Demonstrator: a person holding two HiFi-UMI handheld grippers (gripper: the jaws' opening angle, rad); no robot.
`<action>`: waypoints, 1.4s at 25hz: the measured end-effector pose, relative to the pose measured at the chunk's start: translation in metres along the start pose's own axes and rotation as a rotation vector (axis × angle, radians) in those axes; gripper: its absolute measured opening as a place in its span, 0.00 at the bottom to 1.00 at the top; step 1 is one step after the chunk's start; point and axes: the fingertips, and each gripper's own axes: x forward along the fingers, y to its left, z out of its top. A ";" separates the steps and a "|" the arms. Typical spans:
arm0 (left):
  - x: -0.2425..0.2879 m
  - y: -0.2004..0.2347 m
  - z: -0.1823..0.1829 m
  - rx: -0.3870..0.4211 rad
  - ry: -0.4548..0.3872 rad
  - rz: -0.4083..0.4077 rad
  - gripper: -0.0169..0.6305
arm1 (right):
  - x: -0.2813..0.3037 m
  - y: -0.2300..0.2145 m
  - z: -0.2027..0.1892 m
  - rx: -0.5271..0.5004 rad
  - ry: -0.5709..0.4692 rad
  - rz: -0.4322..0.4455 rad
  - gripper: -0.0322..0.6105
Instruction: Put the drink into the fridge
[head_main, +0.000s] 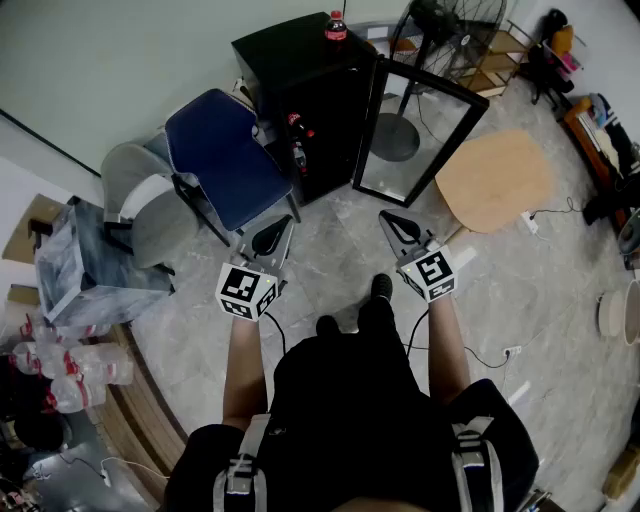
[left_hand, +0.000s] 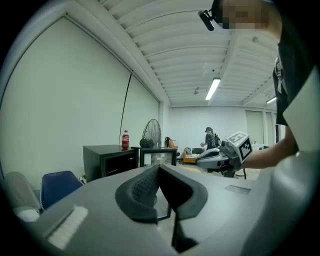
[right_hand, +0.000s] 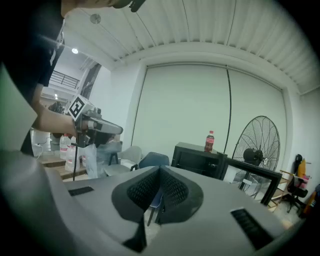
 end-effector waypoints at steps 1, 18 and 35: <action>-0.001 -0.001 -0.001 -0.005 0.000 -0.006 0.02 | 0.000 0.000 0.000 0.000 0.001 -0.001 0.05; -0.005 -0.002 0.000 0.009 -0.004 -0.018 0.03 | -0.001 0.007 -0.009 0.006 0.035 0.006 0.05; -0.007 -0.015 0.002 0.050 -0.004 -0.105 0.35 | 0.000 0.019 -0.001 0.047 -0.037 0.034 0.38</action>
